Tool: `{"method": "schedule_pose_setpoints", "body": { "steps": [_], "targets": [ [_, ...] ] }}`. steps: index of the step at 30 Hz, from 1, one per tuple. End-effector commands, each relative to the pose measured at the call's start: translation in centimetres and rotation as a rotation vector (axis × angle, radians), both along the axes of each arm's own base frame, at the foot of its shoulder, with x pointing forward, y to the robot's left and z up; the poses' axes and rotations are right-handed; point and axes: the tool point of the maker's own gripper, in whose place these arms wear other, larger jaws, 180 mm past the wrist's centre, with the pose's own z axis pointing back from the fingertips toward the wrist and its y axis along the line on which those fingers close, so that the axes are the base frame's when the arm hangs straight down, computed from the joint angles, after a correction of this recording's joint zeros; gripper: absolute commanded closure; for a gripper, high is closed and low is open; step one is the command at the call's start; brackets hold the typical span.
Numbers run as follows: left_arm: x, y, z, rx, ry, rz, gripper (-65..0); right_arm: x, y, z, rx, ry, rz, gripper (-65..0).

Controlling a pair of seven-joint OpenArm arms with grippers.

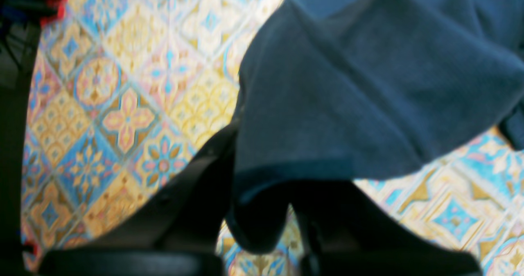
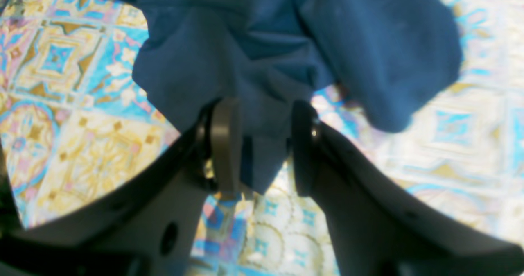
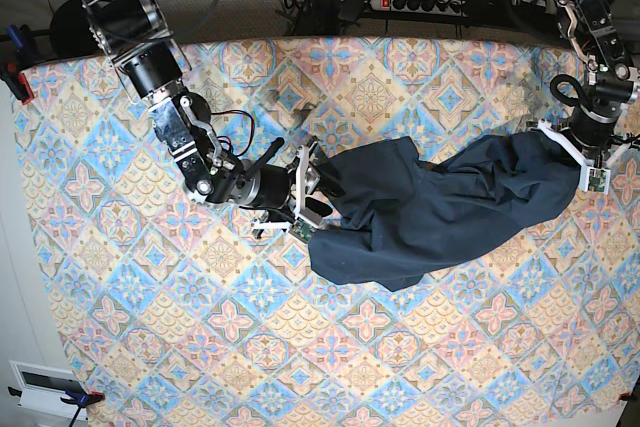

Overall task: Layout the t-shirt on the table in an organized manner, then fold the t-shirt properly
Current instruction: 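Stretch the shirt lengthwise by pulling the grippers apart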

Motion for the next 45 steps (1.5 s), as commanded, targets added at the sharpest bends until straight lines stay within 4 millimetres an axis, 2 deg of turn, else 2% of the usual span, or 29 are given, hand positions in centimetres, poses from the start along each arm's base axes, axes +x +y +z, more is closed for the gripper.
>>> {"method": "schedule_pose_setpoints", "body": {
  "steps": [1, 3, 5, 8, 13, 17, 20, 25, 30, 33, 37, 42, 45],
  "targets": [
    [0.6, 0.0, 1.5, 0.011, -0.056, -0.012, -0.1, 0.9, 1.2, 1.6, 0.057, -0.028, -0.002, -20.4],
    [0.6, -0.2, 1.2, -0.001, -0.056, -0.009, -0.1, 1.6, 2.1, 1.7, 0.102, -0.002, -0.038, -20.5],
    [0.6, -0.3, 1.2, -0.004, -0.056, -0.008, -0.1, 2.6, 2.1, 2.1, 0.145, 0.012, -0.09, -20.6],
    [0.5, -0.4, 1.0, -0.014, -0.057, -0.003, -0.1, 3.8, 0.5, 1.6, 0.16, 0.036, -0.162, -20.7],
    [0.5, -0.5, 1.0, -0.014, -0.056, -0.006, -0.1, 4.1, -0.7, 0.3, 0.154, 0.072, -0.205, -20.8],
    [0.5, -0.5, 1.0, -0.015, -0.057, -0.007, -0.1, 4.4, -0.7, 0.5, 0.178, 0.06, -0.214, -20.8],
    [0.5, -0.5, 1.0, -0.015, -0.057, -0.007, -0.1, 4.0, -0.6, 0.1, 0.174, 0.071, -0.212, -20.8],
    [0.5, -0.6, 0.9, -0.018, -0.056, -0.009, -0.1, 1.9, -0.5, -2.0, 0.169, 0.125, -0.213, -20.8],
    [0.5, -0.8, 0.8, -0.025, -0.057, -0.007, -0.1, 1.2, -0.8, -3.2, 0.133, 0.137, -0.212, -20.8],
    [0.5, -0.8, 0.8, -0.027, -0.057, -0.007, -0.1, 0.9, -1.7, -4.6, 0.034, 0.111, -0.199, -20.8],
    [0.6, -1.0, 0.9, -0.04, -0.063, -0.012, -0.1, -1.5, -2.3, -7.2, -0.039, 0.142, -0.185, -20.8],
    [0.5, -1.5, 0.9, -0.084, -0.075, -0.025, -0.1, -2.8, -2.0, -7.9, -0.037, 0.169, -0.181, -20.8],
    [0.3, -1.5, 0.8, -0.084, -0.069, -0.025, -0.1, -3.4, -0.7, -8.0, -0.034, 0.174, -0.147, -20.8]
  ]
}}
